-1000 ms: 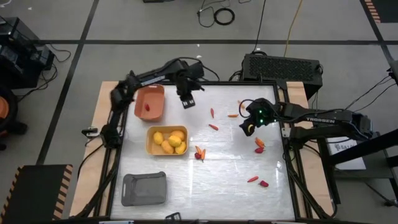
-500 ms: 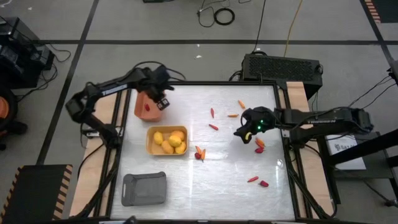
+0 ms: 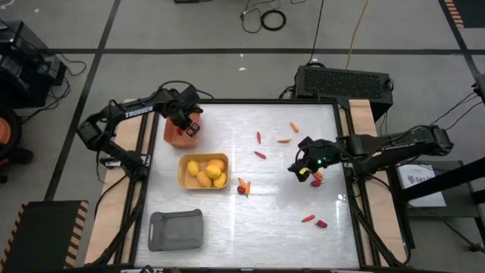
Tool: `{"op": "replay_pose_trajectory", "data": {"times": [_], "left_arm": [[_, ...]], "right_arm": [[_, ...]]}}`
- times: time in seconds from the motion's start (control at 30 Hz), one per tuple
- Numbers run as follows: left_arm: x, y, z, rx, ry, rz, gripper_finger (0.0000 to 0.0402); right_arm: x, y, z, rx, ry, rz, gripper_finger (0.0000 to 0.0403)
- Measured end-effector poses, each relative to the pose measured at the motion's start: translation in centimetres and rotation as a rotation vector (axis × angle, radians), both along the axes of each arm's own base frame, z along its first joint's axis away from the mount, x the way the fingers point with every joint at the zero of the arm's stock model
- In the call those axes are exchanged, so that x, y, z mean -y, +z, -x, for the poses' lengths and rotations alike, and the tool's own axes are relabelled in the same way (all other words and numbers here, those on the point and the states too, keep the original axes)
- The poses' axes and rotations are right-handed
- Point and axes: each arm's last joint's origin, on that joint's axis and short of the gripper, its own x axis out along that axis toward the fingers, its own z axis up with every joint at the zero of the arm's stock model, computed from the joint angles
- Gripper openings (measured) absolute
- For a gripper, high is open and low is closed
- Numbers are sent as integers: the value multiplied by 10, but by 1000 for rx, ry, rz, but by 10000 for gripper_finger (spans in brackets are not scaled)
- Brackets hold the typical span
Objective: Sort produce into baskets
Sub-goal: Put the red chili pepper into the orange bin
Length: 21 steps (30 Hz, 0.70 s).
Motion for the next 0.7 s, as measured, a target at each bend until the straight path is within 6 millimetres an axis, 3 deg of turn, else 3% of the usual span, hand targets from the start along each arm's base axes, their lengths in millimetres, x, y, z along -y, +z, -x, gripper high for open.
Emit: {"op": "replay_pose_trajectory", "data": {"times": [0.33, 0.53, 0.7], "left_arm": [[0, 0, 0, -15, -54, -1, 187], [1, 0, 1, -19, -57, 15, 222], [6, 0, 0, 55, -100, 113, 226]], "right_arm": [[-41, 6, 22, -249, -7, -149, 129], [-71, 1, 15, -335, -1, -194, 129], [-99, 3, 1, -454, 47, -186, 129]]}}
